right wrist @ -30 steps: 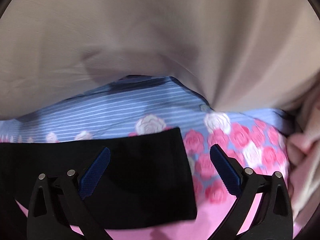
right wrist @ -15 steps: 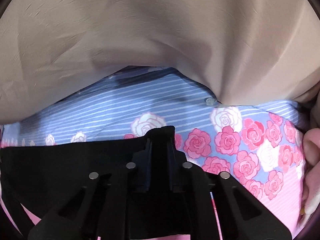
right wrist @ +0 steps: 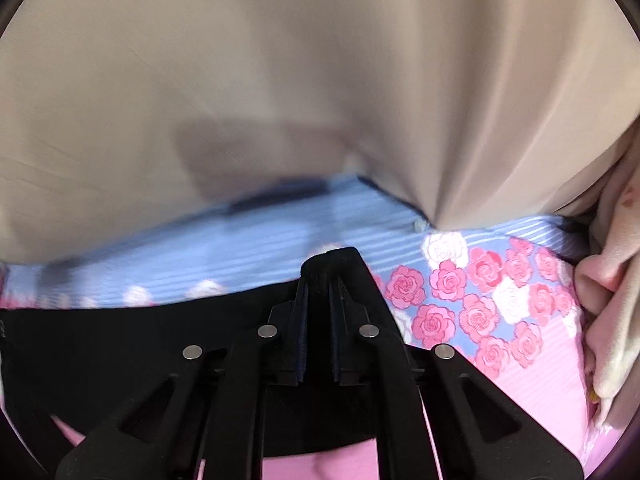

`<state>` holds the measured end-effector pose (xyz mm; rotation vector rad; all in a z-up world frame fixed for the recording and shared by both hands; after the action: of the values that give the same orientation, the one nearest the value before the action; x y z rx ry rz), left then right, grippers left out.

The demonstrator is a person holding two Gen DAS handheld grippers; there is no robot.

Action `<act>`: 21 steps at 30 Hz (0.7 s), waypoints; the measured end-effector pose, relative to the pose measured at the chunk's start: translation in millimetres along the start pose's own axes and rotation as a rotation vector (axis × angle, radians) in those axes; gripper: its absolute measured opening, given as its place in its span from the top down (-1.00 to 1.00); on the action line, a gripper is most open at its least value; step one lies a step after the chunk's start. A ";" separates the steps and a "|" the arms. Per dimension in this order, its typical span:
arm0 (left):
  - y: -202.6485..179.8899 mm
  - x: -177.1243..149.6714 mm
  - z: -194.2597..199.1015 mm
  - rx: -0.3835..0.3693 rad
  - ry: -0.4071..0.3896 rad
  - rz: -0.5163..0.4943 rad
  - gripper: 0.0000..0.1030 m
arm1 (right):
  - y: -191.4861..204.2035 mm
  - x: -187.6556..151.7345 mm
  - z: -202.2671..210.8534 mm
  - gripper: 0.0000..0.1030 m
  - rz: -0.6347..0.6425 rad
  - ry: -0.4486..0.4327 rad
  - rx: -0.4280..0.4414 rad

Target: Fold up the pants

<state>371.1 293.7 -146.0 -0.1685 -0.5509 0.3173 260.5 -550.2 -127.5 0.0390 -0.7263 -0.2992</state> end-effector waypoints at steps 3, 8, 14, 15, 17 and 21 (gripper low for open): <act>-3.2 -10.8 62.1 -0.115 -0.090 -0.018 0.93 | 0.9 -1.6 52.4 0.85 0.015 -0.061 0.055; -2.0 -51.5 128.4 -0.184 -0.083 -0.089 0.92 | 0.0 -20.2 98.9 0.85 0.052 -0.085 0.068; 8.4 -109.4 174.0 -0.252 -0.051 -0.160 0.91 | 10.6 -64.3 164.7 0.85 0.135 -0.056 0.106; 15.1 -122.7 182.6 -0.253 -0.037 -0.157 0.89 | 9.7 -79.7 174.9 0.85 0.153 -0.050 0.109; 34.8 -151.5 186.6 -0.207 0.014 -0.144 0.87 | 1.5 -110.2 193.7 0.85 0.137 -0.004 0.097; 80.7 -204.8 162.1 -0.113 0.146 -0.099 0.84 | -44.8 -186.1 179.0 0.80 0.041 0.158 0.019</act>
<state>98.8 311.6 -128.9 -0.2707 -0.4310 0.1757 -0.6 -528.2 -120.2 0.0650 -0.5720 -0.2467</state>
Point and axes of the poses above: each gripper's, at about its wrist camera, not at the fingertips, and z roughly against the way its jaws point, y to its left, x to its top, the point moved 4 cm from there along -z, roughly the way its jaws point, and after that the axes turned 2 degrees about -x, right-handed, at the moved point
